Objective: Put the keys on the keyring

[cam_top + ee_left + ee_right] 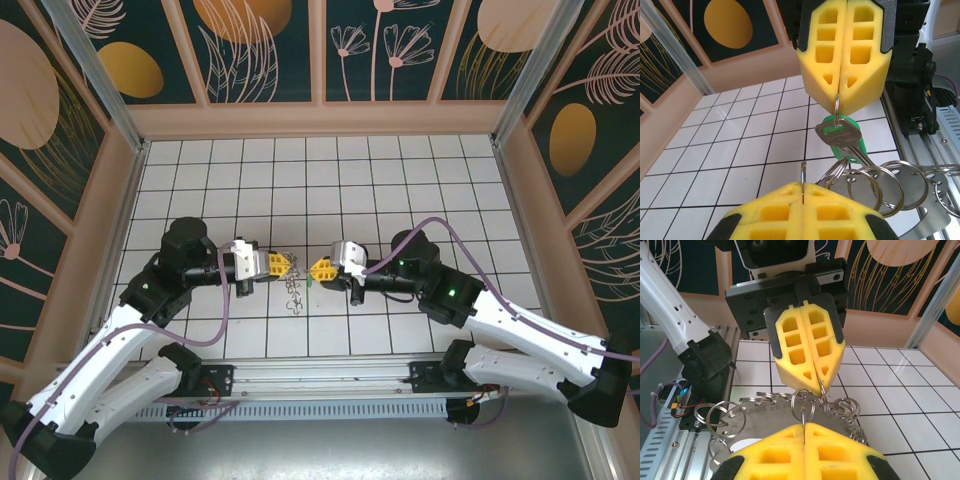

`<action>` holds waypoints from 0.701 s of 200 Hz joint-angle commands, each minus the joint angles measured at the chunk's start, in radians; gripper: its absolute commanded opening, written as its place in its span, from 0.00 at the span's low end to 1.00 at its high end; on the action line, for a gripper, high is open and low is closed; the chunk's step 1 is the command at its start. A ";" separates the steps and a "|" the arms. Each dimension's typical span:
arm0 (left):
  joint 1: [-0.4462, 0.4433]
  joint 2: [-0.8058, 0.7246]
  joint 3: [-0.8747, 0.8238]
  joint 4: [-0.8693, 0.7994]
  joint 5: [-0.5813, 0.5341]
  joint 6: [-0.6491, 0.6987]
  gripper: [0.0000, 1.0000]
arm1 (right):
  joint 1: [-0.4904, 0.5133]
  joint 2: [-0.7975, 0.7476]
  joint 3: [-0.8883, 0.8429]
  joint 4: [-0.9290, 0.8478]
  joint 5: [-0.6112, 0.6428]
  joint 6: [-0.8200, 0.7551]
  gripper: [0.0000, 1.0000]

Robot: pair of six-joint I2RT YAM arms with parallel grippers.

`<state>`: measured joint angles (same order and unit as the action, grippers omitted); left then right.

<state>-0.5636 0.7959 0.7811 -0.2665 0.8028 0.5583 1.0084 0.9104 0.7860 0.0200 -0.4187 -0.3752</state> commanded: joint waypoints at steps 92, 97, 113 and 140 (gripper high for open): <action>-0.078 0.042 0.005 -0.076 0.158 0.026 0.00 | 0.162 -0.044 0.059 -0.129 0.187 0.076 0.00; -0.079 0.039 0.002 -0.074 0.159 0.027 0.00 | 0.177 -0.046 0.056 -0.124 0.206 0.085 0.00; -0.084 0.030 -0.006 -0.067 0.161 0.026 0.00 | 0.240 -0.049 0.037 -0.101 0.299 0.103 0.00; -0.089 0.007 -0.024 -0.051 0.152 0.017 0.00 | 0.341 -0.048 0.022 -0.092 0.484 0.126 0.00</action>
<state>-0.6434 0.8326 0.7746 -0.3443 0.9207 0.5648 1.2819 0.8799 0.8104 -0.0872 -0.1352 -0.2977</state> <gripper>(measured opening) 0.037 0.038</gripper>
